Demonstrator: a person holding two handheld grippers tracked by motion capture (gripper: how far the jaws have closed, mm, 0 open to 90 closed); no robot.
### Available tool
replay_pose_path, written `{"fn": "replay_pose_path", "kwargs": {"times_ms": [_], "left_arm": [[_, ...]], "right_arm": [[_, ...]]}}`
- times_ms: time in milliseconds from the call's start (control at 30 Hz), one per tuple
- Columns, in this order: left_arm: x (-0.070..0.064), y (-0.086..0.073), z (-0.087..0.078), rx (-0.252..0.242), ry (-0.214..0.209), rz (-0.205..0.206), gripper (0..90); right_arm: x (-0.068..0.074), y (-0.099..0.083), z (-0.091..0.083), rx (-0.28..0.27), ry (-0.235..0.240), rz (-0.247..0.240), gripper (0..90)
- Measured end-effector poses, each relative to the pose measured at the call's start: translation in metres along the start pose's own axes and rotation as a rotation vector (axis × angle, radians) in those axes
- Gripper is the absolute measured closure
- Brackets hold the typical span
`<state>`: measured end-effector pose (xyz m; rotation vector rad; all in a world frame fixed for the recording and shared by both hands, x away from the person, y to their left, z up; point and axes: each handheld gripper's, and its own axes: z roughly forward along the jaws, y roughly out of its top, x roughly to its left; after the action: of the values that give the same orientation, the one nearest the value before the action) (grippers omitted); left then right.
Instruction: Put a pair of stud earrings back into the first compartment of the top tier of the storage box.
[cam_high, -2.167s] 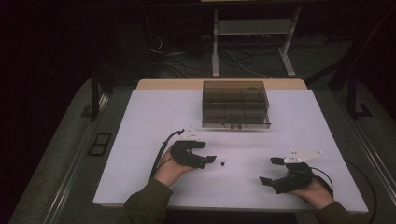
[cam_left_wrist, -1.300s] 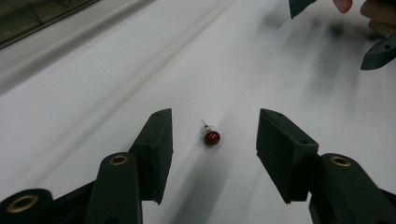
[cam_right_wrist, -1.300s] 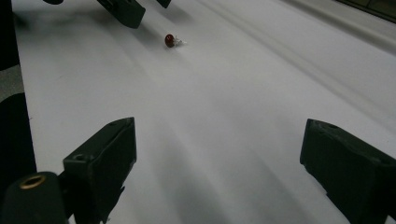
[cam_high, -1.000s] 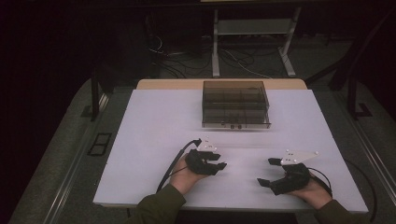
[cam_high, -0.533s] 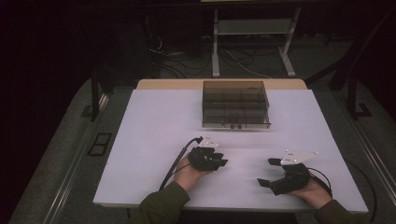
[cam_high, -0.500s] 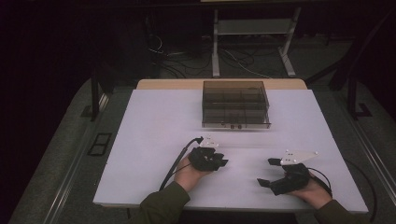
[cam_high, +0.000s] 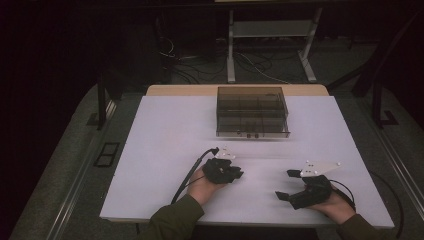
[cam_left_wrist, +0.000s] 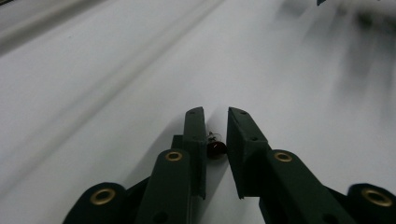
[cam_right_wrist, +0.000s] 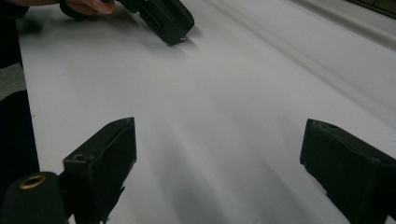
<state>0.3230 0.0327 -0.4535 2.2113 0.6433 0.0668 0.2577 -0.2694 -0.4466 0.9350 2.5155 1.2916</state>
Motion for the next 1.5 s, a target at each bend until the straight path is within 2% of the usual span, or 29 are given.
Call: {"fn": "replay_pose_path", "kwargs": {"times_ms": [33,133,167,267,300,600,967,1200,1500], "left_arm": [[0.001,0.000,0.000,0.004,-0.003,0.010,78.6],[0.001,0.000,0.000,-0.003,-0.005,0.005,78.9],[0.001,0.000,0.000,-0.005,-0.008,-0.009,79.0],[0.001,0.000,-0.002,-0.002,-0.010,-0.002,79.1],[0.003,0.000,-0.003,-0.001,-0.006,0.017,79.1],[0.010,0.001,-0.021,-0.028,0.003,0.018,79.0],[0.019,0.004,-0.041,-0.061,-0.019,0.014,79.0],[0.024,0.005,-0.047,-0.067,-0.025,0.011,79.0],[0.033,0.016,-0.058,-0.083,-0.046,0.020,79.0]], "right_arm": [[0.000,0.000,0.000,0.000,0.000,-0.001,10.1],[0.000,0.000,0.000,0.002,0.001,-0.003,10.1],[0.000,0.000,0.000,0.001,0.001,-0.003,10.1],[0.000,0.000,0.000,-0.001,0.000,-0.002,10.1],[0.000,0.000,0.000,-0.001,0.000,-0.001,10.1],[0.001,0.000,0.000,0.000,0.001,0.000,10.1],[0.001,0.000,0.000,-0.001,0.001,0.000,10.1],[0.000,0.000,0.000,-0.001,0.001,0.001,10.1],[0.000,0.000,0.001,0.001,0.000,0.001,10.1]]}}
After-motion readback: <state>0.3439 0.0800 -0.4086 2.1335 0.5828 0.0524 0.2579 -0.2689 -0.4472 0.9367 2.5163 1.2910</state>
